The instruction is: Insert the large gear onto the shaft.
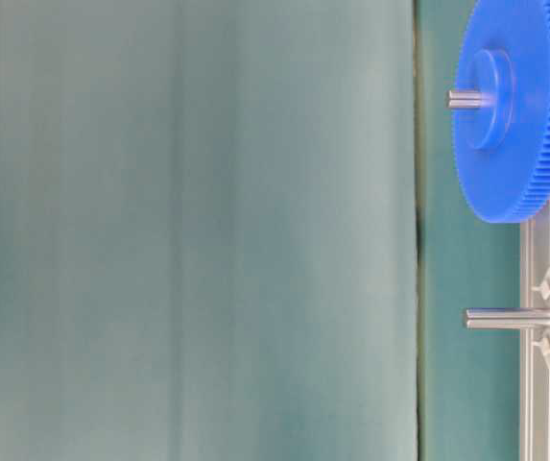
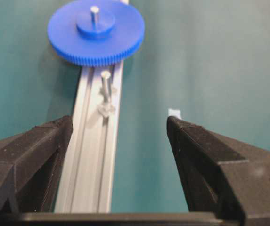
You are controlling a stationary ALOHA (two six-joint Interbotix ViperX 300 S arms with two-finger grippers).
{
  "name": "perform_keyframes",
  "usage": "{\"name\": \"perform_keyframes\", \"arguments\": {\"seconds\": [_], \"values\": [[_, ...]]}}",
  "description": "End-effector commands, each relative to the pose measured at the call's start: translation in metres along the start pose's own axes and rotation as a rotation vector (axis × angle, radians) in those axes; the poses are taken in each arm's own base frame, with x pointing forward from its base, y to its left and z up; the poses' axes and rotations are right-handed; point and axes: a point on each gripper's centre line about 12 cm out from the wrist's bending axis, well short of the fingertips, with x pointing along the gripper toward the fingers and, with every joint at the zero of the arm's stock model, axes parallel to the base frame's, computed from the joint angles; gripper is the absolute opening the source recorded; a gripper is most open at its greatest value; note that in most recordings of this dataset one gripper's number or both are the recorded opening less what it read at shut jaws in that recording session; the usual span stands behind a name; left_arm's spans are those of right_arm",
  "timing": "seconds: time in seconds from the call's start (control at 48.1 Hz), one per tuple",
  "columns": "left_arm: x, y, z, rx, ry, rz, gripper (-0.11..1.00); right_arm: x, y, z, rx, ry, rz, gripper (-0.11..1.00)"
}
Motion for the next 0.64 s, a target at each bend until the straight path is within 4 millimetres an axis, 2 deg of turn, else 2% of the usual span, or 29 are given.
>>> {"name": "perform_keyframes", "arguments": {"seconds": [0.0, 0.624], "values": [[-0.0002, -0.0002, 0.0045, 0.003, -0.015, -0.001, 0.81, -0.0006, 0.0008, 0.0047, 0.014, -0.014, 0.001, 0.66], [0.0018, -0.0003, -0.0046, 0.005, -0.018, -0.002, 0.81, -0.0006, 0.0008, 0.0047, 0.016, -0.014, 0.002, 0.66]]}}
